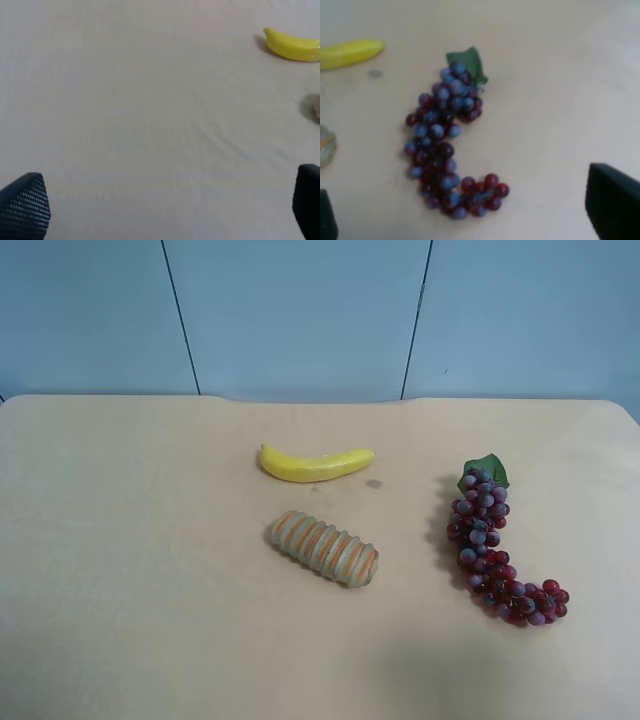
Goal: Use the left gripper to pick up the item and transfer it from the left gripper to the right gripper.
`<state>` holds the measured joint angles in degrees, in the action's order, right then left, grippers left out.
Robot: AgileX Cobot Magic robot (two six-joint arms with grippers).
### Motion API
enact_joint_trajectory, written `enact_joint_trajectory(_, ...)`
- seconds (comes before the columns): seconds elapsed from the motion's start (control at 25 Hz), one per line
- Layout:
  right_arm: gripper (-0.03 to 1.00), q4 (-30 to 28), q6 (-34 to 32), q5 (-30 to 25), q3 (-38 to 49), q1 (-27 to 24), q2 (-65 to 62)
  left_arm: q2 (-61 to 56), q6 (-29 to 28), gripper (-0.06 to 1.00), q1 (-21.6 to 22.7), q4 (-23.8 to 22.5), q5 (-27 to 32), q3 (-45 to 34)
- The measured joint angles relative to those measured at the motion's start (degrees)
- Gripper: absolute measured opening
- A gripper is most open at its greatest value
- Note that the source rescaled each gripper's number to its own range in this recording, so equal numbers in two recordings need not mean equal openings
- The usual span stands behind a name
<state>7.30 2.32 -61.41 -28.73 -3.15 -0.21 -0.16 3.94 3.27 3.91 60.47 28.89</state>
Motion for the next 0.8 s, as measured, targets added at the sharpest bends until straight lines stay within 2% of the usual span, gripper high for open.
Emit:
enact_joint_trajectory(0.2,1.0,-2.24,-3.08,0.2,0.4,0.0,0.0,0.0,0.0,1.0,0.0,0.0,0.0,0.0)
enact_joint_trajectory(0.8,1.0,-2.36,-3.6,0.2,0.4,0.0,0.0,0.0,0.0,1.0,0.0,0.0,0.0,0.0)
